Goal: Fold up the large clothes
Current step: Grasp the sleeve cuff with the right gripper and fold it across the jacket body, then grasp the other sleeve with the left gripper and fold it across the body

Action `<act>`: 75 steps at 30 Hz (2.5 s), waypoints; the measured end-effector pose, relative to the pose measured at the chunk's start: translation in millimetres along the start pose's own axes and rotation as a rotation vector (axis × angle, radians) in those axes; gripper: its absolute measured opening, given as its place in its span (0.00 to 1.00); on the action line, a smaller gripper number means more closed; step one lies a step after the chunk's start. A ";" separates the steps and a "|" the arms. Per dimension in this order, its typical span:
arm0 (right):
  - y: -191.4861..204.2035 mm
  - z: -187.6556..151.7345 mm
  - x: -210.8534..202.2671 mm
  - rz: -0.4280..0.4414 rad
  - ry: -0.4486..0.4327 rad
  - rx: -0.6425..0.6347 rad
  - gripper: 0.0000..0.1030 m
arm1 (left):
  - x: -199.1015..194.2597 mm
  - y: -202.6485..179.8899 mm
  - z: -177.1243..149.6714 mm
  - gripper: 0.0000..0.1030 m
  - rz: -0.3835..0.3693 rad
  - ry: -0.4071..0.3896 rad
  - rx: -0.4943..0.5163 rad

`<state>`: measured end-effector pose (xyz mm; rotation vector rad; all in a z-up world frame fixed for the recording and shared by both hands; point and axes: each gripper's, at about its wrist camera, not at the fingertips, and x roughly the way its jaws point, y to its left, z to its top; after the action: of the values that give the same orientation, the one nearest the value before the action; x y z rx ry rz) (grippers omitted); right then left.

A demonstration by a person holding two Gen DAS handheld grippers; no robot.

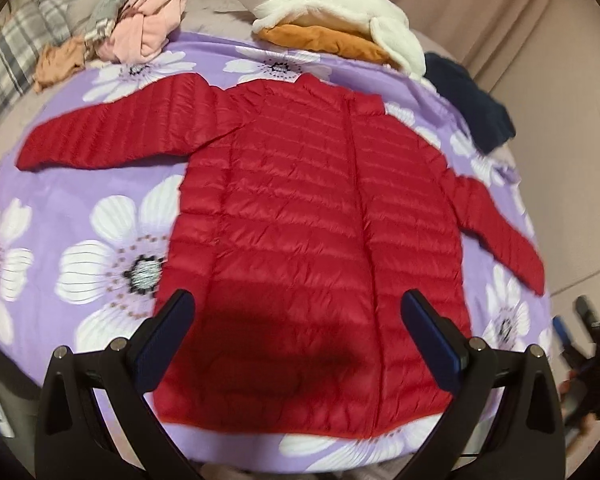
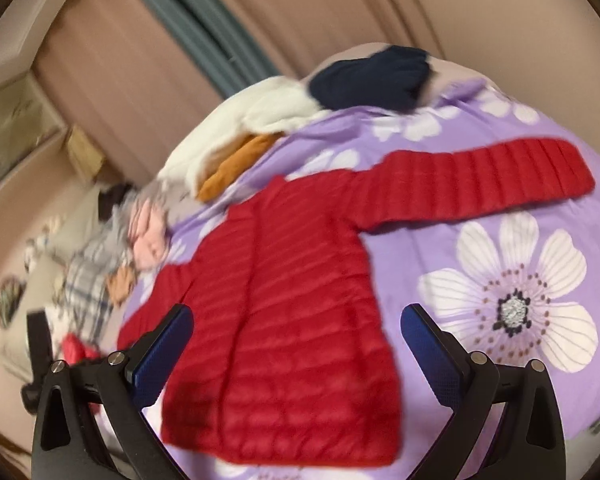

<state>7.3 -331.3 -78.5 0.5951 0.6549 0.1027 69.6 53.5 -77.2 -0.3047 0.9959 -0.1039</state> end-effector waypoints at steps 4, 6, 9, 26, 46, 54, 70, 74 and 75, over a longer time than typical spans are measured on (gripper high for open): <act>-51.3 7.4 14.0 -0.115 -0.040 0.080 0.99 | 11.5 1.5 5.5 1.00 -0.046 -0.055 -0.010; -78.6 14.2 24.8 -0.164 -0.035 0.111 0.99 | 19.9 -1.3 8.9 1.00 -0.057 -0.061 0.010; -120.4 26.8 37.0 -0.165 -0.020 0.203 0.99 | 35.9 -4.0 14.3 1.00 -0.064 -0.033 0.029; -224.4 74.5 79.2 -0.091 -0.219 0.627 0.97 | 87.8 -1.7 43.8 1.00 -0.067 0.078 -0.021; -63.9 151.6 13.8 -0.258 -0.287 0.084 0.14 | 65.4 86.3 50.8 1.00 -0.042 0.054 -0.284; 101.9 151.8 68.0 -0.196 -0.224 -0.312 0.14 | 50.9 148.3 63.5 1.00 -0.013 -0.007 -0.415; 260.9 -13.8 282.5 -0.173 0.172 -0.879 0.14 | 52.6 235.2 53.4 1.00 0.002 -0.017 -0.591; 249.1 -43.5 290.5 -0.197 0.288 -0.979 0.14 | 54.1 241.5 53.7 1.00 -0.013 -0.019 -0.602; 246.0 -47.6 291.1 -0.185 0.329 -0.998 0.18 | 54.3 242.7 54.1 1.00 -0.020 -0.022 -0.605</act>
<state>232.8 -24.8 -131.2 -0.4539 0.8706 0.3329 131.6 283.6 -166.4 -0.8662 0.9869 0.1885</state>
